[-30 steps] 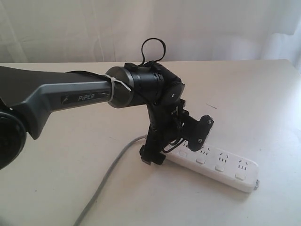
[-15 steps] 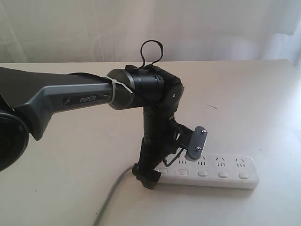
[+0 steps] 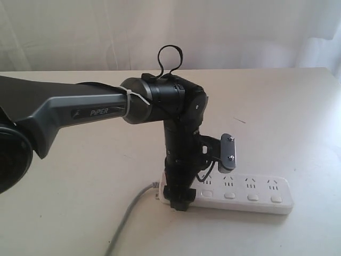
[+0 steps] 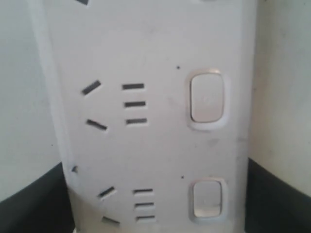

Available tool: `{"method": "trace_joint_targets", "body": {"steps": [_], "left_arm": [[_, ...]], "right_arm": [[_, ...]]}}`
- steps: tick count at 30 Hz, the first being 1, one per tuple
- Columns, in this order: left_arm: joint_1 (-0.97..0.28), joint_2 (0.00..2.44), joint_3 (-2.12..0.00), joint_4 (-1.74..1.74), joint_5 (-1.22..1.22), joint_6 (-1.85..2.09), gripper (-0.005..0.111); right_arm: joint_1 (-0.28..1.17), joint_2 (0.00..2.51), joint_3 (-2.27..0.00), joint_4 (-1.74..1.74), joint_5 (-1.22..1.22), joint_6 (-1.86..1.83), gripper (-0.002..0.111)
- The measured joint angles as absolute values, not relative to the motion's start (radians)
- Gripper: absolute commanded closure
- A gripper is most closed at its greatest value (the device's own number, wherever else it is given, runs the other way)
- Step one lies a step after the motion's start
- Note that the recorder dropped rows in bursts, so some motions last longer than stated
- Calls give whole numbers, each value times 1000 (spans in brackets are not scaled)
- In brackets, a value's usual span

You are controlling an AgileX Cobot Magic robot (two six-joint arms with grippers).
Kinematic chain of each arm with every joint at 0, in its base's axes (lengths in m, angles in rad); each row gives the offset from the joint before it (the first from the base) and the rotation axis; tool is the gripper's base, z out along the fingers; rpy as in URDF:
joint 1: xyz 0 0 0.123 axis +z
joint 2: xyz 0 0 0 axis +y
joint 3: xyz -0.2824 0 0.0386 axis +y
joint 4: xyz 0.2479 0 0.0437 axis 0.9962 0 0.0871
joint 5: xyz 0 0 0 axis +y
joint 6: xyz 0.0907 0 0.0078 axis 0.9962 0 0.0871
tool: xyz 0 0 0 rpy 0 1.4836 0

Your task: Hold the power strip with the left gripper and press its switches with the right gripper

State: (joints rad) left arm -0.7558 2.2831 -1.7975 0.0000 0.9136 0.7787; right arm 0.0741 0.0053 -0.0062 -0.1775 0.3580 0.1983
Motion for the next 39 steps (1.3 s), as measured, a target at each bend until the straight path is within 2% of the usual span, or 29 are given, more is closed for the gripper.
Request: {"method": "trace_joint_targets", "body": {"steps": [1,2,3,4,13,19,30,39], "left_arm": [[-756,2283,-1797,0,913,769,71],[-756,2283,-1797,0,911,757,92],[-756,2283,-1797,0,909,726,104],[-756,2283,-1797,7,909,708,107],[-765,2243,-1756,54,936,601,107],[-768,2119,-1537,128,911,518,107],[-768,1848,-1107,124,638,412,107],[-768,1675,-893,127,406,289,107]], "right_arm": [[74,5,-6,-177,358,198,108],[74,5,-6,-177,358,198,108],[74,5,-6,-177,358,198,108],[74,5,-6,-177,358,198,108],[74,5,-6,-177,358,198,108],[74,5,-6,-177,358,198,108],[74,5,-6,-177,358,198,108],[74,5,-6,-177,358,198,108]]}}
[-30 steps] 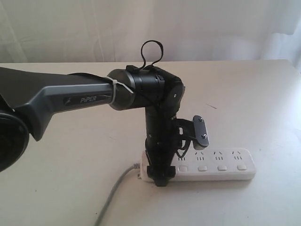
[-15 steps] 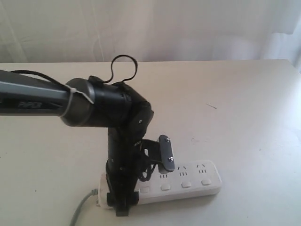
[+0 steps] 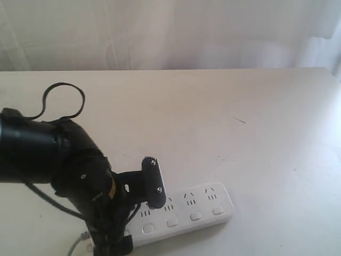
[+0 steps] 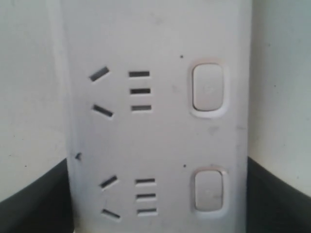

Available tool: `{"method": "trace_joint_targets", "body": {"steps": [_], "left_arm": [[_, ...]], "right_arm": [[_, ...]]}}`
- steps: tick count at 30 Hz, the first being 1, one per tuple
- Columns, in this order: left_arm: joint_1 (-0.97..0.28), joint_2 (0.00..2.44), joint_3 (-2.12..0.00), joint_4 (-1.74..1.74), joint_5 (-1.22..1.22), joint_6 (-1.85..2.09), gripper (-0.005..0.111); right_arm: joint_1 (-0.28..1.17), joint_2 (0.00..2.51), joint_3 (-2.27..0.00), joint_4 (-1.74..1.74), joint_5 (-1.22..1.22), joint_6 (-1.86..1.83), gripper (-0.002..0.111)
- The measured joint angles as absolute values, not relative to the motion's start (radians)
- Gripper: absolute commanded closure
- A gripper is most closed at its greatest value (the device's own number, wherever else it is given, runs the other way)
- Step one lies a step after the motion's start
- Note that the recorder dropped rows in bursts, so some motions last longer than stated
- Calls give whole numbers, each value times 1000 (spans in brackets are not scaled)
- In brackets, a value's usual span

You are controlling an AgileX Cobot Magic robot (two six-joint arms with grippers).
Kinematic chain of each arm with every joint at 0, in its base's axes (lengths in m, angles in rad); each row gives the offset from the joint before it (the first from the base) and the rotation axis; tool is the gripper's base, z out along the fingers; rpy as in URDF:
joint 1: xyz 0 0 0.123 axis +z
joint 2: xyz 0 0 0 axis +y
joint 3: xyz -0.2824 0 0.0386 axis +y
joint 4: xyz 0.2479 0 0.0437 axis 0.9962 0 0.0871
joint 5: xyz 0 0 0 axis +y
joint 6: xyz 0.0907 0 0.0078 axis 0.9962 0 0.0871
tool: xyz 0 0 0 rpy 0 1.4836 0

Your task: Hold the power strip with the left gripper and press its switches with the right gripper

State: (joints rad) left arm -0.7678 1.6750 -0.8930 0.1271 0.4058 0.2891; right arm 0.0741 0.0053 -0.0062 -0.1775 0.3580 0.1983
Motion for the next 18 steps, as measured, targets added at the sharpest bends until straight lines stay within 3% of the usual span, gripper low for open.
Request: {"method": "trace_joint_targets", "body": {"steps": [7,18], "left_arm": [[-768,1592,-773,127,219,236,107],[-768,1511,-722,127,177,222,107]], "right_arm": [[74,5,-6,-177,358,198,108],[74,5,-6,-187,358,191,108]]}}
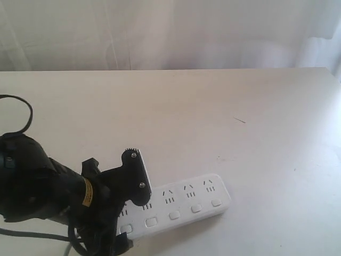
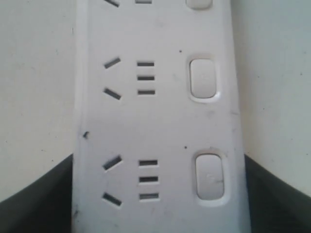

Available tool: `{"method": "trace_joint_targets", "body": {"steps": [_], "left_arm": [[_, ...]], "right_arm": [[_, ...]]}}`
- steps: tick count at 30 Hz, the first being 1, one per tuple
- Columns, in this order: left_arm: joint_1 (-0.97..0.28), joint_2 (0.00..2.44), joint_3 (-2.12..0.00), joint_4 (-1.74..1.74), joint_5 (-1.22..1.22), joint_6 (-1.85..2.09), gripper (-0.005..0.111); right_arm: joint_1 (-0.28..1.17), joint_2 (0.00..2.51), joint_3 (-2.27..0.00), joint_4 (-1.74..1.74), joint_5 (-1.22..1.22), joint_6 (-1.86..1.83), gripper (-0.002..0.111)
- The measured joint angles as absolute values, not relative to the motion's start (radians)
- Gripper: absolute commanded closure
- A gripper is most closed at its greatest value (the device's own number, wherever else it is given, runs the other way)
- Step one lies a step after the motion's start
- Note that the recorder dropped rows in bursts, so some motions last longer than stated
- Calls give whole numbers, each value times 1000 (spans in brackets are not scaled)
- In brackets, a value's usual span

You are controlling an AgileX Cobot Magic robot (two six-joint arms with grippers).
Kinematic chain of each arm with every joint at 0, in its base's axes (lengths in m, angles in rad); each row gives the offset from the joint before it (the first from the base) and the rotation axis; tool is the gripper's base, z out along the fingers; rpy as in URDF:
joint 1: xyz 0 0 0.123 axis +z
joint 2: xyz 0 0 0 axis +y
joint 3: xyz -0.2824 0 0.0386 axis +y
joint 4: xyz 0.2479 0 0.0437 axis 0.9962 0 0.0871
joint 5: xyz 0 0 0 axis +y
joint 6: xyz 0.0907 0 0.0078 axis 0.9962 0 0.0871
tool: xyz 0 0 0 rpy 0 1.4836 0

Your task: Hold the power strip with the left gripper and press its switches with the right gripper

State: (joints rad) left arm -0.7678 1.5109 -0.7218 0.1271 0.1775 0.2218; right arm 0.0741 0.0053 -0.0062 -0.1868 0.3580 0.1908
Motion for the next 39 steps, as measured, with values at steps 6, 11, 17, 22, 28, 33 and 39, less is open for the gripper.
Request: {"method": "trace_joint_targets", "body": {"steps": [6,11,17,22,28,33,39], "left_arm": [[-768,1490,-720,127,174,220,107],[-768,1474,-720,127,174,220,107],[-768,1469,-681,127,77,232,107],[-768,1469,-649,127,34,241,107],[-768,1469,-647,127,27,243,107],[-768,1469,-647,127,24,267,107],[-768,1469,-647,127,20,333,107]], "right_arm": [[74,5,-6,-281,265,99,108],[74,5,-3,-292,-52,150,108],[74,5,-3,-292,-496,350,108],[74,3,-3,-292,-763,440,108],[74,3,-3,-292,-902,498,108],[74,3,-3,-306,-914,742,108],[74,3,-3,-339,-819,876,108]]}}
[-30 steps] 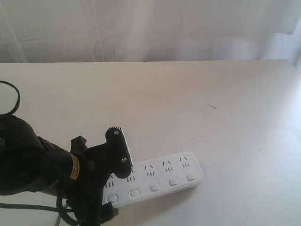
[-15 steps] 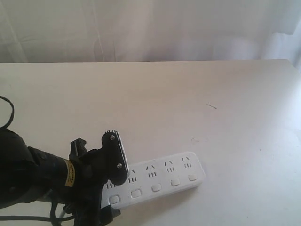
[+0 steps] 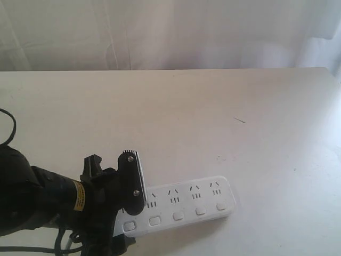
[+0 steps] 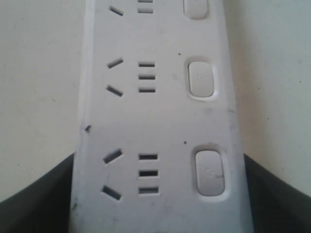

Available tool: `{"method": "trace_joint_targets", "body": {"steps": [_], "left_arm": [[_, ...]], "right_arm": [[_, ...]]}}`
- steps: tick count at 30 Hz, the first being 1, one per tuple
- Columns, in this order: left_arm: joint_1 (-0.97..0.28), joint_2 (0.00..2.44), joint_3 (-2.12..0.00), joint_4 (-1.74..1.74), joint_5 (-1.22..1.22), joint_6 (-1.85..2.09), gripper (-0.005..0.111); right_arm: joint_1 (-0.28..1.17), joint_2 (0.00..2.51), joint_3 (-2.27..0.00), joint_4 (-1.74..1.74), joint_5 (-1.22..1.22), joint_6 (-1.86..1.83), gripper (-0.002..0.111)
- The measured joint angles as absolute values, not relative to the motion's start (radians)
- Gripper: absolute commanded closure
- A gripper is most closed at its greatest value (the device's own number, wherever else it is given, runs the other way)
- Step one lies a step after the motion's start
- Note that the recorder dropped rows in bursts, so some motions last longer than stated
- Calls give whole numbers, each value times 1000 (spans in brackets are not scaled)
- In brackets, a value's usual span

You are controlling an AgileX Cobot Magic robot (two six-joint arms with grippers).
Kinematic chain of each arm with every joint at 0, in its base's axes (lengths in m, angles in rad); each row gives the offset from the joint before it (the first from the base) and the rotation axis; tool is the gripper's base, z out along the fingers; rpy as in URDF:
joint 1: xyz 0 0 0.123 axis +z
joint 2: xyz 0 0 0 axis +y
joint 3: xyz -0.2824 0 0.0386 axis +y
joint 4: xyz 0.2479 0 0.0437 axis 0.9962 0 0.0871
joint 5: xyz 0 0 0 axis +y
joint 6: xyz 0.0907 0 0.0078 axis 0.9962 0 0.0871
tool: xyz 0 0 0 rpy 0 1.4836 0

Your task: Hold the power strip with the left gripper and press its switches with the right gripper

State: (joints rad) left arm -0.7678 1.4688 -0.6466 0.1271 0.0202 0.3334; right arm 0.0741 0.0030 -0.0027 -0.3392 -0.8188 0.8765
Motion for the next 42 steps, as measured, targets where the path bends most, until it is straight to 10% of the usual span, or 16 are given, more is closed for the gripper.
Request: {"method": "trace_joint_targets", "body": {"steps": [17,42], "left_arm": [[-768,1469,-647,127,27,370,107],[-768,1595,-652,127,0,463,107]], "right_arm": [[74,319,-297,-1671,-603,1696,108],[238,1015,-406,-1745,-725,1661,108]]}}
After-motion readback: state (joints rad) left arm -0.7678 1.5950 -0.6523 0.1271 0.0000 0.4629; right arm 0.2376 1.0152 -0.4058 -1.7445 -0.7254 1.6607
